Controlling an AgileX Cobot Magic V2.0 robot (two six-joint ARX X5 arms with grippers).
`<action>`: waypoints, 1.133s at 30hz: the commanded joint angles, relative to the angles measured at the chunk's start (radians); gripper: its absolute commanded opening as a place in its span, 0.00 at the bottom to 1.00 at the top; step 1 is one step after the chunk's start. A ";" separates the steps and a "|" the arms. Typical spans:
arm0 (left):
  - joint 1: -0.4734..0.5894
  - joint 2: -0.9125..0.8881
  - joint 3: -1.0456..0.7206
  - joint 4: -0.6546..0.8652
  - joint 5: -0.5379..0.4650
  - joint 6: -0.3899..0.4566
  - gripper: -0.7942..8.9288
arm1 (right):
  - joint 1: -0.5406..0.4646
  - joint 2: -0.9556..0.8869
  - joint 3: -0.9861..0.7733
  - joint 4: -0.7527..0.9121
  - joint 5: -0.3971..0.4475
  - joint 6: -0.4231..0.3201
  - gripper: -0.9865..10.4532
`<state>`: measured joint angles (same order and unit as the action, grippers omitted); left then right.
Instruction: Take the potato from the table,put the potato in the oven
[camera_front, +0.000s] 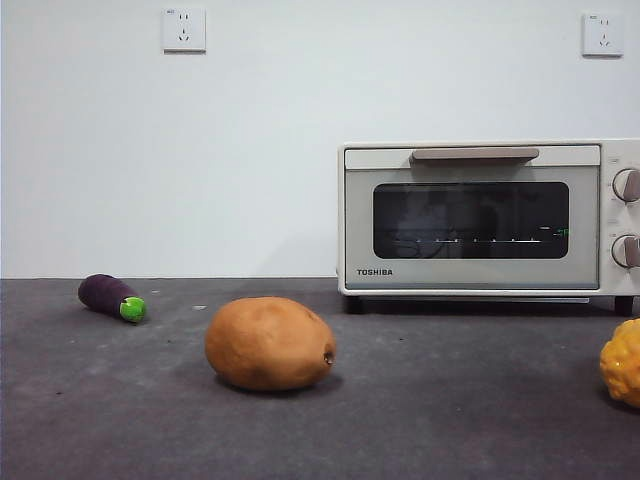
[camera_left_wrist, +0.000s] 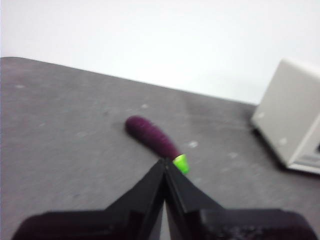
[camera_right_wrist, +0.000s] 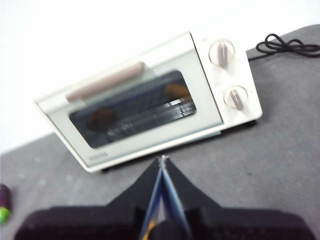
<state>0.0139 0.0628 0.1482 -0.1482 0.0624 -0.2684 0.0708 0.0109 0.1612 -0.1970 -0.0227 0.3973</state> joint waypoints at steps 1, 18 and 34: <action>-0.002 0.003 0.025 0.042 0.033 -0.085 0.08 | 0.000 -0.001 0.043 -0.003 -0.016 0.107 0.09; -0.002 0.207 0.181 0.285 0.144 -0.547 0.08 | 0.000 0.012 0.340 -0.019 -0.034 0.200 0.22; -0.114 0.881 0.647 0.234 0.600 -0.547 0.08 | 0.000 0.262 0.576 -0.335 -0.130 0.125 0.14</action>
<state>-0.0868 0.9230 0.7742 0.0830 0.6552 -0.8139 0.0708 0.2684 0.7292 -0.5339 -0.1425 0.5602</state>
